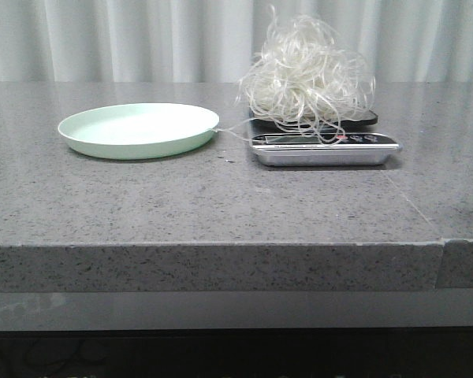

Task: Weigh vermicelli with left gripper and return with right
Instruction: 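Lower the right gripper onto the vermicelli on the scale and grasp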

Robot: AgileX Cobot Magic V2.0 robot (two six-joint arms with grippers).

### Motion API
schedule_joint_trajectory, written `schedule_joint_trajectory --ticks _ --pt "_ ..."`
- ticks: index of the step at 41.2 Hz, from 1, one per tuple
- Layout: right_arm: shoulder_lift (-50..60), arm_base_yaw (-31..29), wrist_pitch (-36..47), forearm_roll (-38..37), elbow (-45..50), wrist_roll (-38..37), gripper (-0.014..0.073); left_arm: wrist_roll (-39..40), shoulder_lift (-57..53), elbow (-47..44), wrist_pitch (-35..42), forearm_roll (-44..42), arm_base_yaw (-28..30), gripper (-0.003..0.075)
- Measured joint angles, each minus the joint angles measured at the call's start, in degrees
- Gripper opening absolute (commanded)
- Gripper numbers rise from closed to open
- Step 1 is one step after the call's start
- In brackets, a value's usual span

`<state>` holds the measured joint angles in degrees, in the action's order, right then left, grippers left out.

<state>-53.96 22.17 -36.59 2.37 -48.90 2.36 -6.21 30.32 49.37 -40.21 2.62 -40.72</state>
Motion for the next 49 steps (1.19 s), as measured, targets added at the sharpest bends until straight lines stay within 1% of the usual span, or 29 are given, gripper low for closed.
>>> schedule_joint_trajectory --ticks 8,16,27,33,43,45,49 --pt "-10.5 2.7 2.3 0.1 -8.1 0.1 0.0563 0.0 -2.7 -1.9 -1.3 0.0 0.0 0.0452" --pt "-21.8 2.8 3.2 0.0 -17.7 0.1 0.0563 0.0 -2.7 -2.4 -1.5 0.0 0.0 0.0452" --pt "-35.1 2.8 3.2 -3.1 -28.9 0.1 0.0563 0.0 -2.7 -2.4 -1.5 0.0 0.0 0.0452" --pt "-39.8 2.8 3.3 -4.8 -31.8 0.1 0.0563 0.0 -2.7 -2.4 -1.5 0.0 0.0 0.0452" --pt "-44.3 2.8 4.4 -6.0 -32.6 0.2 0.0561 0.0 -2.7 -2.4 -1.5 0.0 0.0 0.0452" --pt "-44.7 2.8 4.6 -6.2 -32.7 0.2 0.0552 0.0 -2.7 -2.4 -1.5 0.0 0.0 0.0452" --pt "-45.1 2.8 4.6 -6.4 -32.8 0.2 0.0444 0.0 -2.7 -2.4 -1.5 0.0 0.0 0.0452"
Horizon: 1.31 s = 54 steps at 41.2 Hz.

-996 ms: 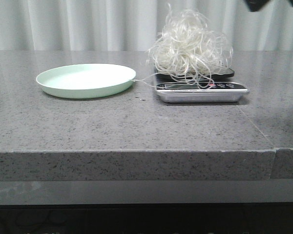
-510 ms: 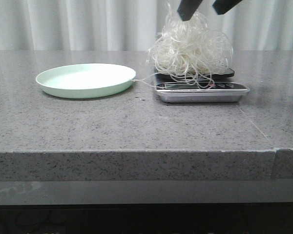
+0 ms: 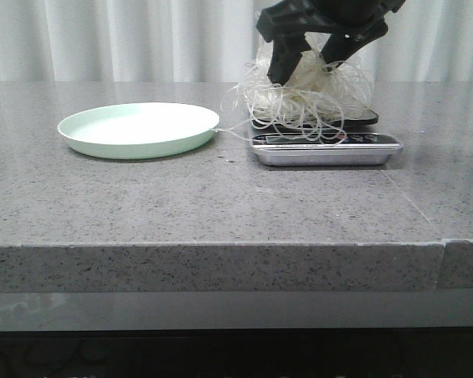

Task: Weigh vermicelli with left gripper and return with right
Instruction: 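Lower the right gripper onto the vermicelli on the scale and grasp, then carry the vermicelli with the right gripper back onto the green plate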

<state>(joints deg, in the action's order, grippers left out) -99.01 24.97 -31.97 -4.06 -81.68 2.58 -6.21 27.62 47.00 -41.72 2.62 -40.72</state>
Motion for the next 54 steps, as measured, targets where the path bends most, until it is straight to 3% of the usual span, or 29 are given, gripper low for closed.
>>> schedule_joint_trajectory --ticks 6,9,31,45,54 --pt "0.0 0.0 0.0 0.0 0.0 0.0 0.0234 0.0 0.0 0.0 0.0 0.0 0.0 0.0452" --pt "-0.1 0.0 0.0 0.0 0.0 0.0 0.0187 0.0 0.0 0.0 0.0 0.0 0.0 0.0452" --pt "5.4 0.1 -1.7 -0.4 -0.5 0.0 0.0145 0.0 0.0 0.0 0.0 0.0 0.0 0.0452" --pt "7.9 0.6 -2.8 2.0 -10.8 0.0 0.0145 0.0 0.0 0.0 0.0 0.0 0.0 0.0452" --pt "5.0 5.9 2.1 4.1 -20.4 0.0 0.0145 0.0 0.0 0.0 0.0 0.0 0.0 0.0452"
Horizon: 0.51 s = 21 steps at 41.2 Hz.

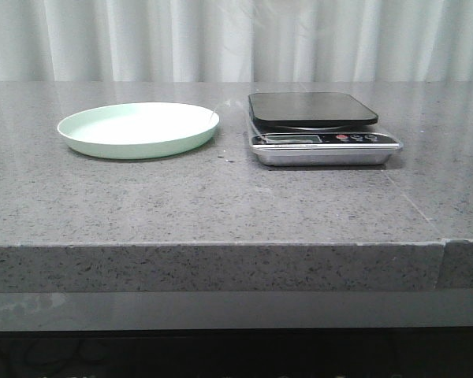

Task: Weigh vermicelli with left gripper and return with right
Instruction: 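Carry the vermicelli with the right gripper back onto the green plate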

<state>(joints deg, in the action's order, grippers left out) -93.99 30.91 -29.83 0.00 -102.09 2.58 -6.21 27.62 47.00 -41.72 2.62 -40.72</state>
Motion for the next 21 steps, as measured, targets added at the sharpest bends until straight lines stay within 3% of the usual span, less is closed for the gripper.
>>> schedule_joint_trajectory --ticks 13,21 --pt "-13.6 5.6 0.7 0.4 -17.6 0.0 0.0145 0.0 0.0 0.0 0.0 0.0 0.0 0.0452" --pt "-20.0 5.7 -2.6 0.4 -20.0 0.0 0.0145 0.0 0.0 0.0 0.0 0.0 0.0 0.0452"
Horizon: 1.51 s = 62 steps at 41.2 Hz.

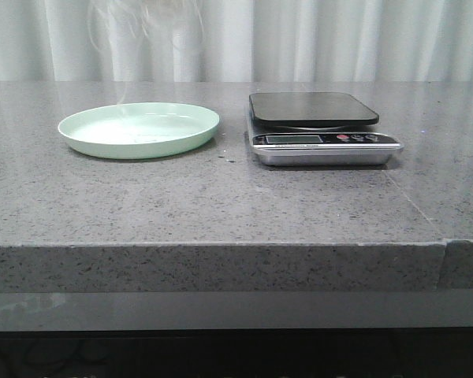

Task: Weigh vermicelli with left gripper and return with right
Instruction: 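Carry the vermicelli with the right gripper back onto the green plate, then release the vermicelli and raise the right gripper away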

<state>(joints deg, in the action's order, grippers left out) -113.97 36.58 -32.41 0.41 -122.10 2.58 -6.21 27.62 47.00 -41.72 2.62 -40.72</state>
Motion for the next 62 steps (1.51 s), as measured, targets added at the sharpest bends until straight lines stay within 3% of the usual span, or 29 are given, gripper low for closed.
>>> schedule_joint_trajectory --ticks 14,22,26,43,62 --pt "-7.2 0.0 -11.2 2.3 -0.1 0.0 0.0160 0.0 0.0 0.0 0.0 0.0 0.0 0.0452" --pt "-8.9 0.1 -12.0 3.6 -0.1 0.0 0.0426 0.0 0.0 0.0 0.0 0.0 0.0 0.0452" --pt "-8.7 0.1 -12.2 3.6 -0.3 0.0 0.0496 0.0 0.0 0.0 0.0 0.0 0.0 0.0452" --pt "6.2 0.1 -18.2 3.6 1.6 0.0 0.0490 0.0 0.0 0.0 0.0 0.0 0.0 0.0452" --pt "33.9 0.0 -14.7 -1.8 31.7 -0.4 0.0490 0.0 0.0 0.0 0.0 0.0 0.0 0.0452"
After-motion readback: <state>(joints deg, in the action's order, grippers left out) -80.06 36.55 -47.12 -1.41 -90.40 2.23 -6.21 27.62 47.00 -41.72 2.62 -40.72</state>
